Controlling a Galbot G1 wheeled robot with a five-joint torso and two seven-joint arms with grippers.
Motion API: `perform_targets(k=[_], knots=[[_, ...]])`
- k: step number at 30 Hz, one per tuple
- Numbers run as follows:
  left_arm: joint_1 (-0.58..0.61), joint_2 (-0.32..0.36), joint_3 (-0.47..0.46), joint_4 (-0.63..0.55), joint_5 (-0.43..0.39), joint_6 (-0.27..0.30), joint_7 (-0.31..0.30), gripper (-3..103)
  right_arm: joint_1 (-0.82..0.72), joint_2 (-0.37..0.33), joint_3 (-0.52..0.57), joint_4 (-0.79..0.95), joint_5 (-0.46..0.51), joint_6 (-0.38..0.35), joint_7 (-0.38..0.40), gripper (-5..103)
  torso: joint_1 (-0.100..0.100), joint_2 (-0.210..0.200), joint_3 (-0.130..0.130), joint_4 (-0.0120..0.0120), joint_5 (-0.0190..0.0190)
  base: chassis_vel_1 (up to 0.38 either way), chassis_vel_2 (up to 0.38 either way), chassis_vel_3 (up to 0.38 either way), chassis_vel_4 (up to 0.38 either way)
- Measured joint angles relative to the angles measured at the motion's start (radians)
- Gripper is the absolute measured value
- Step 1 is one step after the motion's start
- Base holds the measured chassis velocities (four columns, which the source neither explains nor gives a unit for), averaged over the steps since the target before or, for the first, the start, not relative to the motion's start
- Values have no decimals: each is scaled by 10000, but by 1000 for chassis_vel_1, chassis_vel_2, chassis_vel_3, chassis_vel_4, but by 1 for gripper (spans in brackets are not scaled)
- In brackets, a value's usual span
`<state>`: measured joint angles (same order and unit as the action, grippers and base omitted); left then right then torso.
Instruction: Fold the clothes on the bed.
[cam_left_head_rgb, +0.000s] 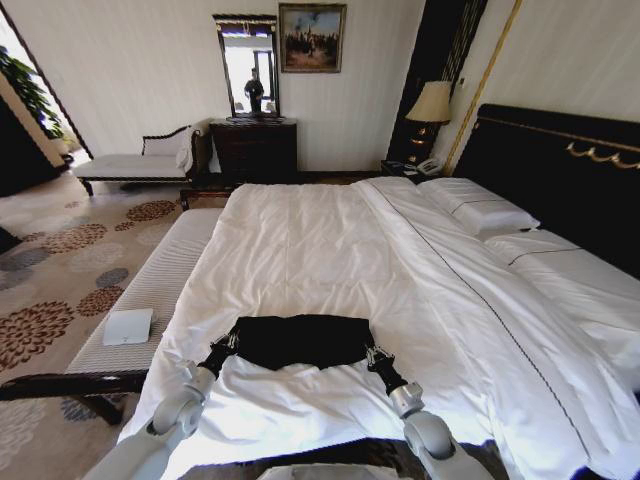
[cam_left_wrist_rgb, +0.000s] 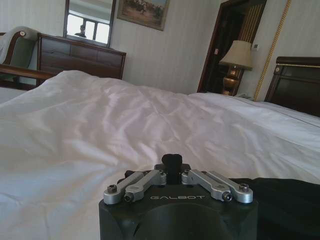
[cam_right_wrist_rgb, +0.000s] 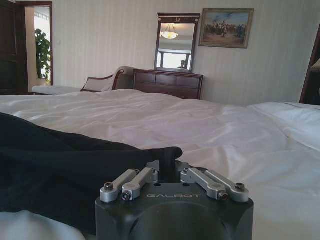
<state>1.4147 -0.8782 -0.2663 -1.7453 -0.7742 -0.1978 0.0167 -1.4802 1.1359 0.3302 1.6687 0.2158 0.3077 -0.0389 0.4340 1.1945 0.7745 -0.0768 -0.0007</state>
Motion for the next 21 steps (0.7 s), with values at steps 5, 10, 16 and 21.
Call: perform_targets(k=[5,10,16,21], knots=[[802,126,-646,-367,878,-342,331,30,-923,-111,500,697,-158,159,-17,33,-1,0,0,1,1,0,0,0,0],[1543,211,-1304,-709,1201,-572,669,46,-1722,-387,999,1469,-167,226,-19,50,-2,1,-1,-5,0,0,0,0,0],[1377,211,-1513,-1267,1198,-346,421,68,-230,-1399,670,1593,114,-478,334,71,-3,2,-1,9,0,0,0,0,0],[-417,157,-376,-849,1246,301,-267,85,2073,-1801,-671,151,187,-770,391,93,2,-1,3,-3,4,0,0,0,0]])
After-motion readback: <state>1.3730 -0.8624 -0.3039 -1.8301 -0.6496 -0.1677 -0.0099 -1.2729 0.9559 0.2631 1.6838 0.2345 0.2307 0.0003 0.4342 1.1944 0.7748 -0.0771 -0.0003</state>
